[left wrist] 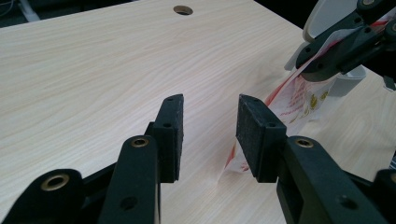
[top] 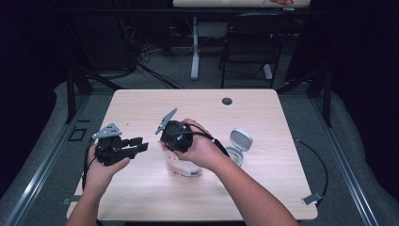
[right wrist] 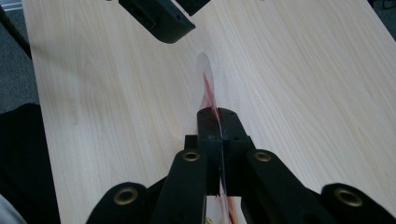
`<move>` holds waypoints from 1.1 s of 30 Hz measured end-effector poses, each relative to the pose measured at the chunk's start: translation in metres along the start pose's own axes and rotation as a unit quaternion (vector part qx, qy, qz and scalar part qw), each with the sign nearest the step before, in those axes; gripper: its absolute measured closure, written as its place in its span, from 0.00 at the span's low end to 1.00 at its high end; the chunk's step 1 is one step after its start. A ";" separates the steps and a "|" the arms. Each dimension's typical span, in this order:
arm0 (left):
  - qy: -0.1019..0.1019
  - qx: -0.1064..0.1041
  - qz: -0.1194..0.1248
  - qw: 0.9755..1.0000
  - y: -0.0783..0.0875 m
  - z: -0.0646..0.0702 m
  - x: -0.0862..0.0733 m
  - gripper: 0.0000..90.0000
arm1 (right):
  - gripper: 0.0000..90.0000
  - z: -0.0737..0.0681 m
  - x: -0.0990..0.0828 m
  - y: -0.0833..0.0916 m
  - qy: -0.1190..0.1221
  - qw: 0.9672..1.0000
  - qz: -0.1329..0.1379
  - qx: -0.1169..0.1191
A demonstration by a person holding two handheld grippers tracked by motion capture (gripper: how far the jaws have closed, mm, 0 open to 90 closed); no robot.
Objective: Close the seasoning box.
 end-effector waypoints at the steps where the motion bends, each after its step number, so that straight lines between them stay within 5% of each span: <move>1: -0.001 0.000 -0.001 1.000 0.000 0.000 0.000 0.69 | 0.99 0.000 0.000 0.000 0.001 1.000 0.000 0.000; 14: -0.007 -0.009 -0.002 1.000 -0.002 0.005 0.000 0.66 | 1.00 0.002 -0.003 0.004 0.016 1.000 0.001 -0.009; 33: -0.019 -0.031 0.002 0.999 -0.008 0.015 -0.001 0.62 | 1.00 0.005 -0.022 0.026 0.009 0.999 0.046 -0.005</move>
Point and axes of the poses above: each handheld gripper's, and its own axes: y roughly backward along the jaws, x roughly out of its top, z roughly to its right, the point moved 3 cm from there along -y, roughly forward along the jaws, and after that the axes turned 14 degrees about x, right-handed, at the moved point
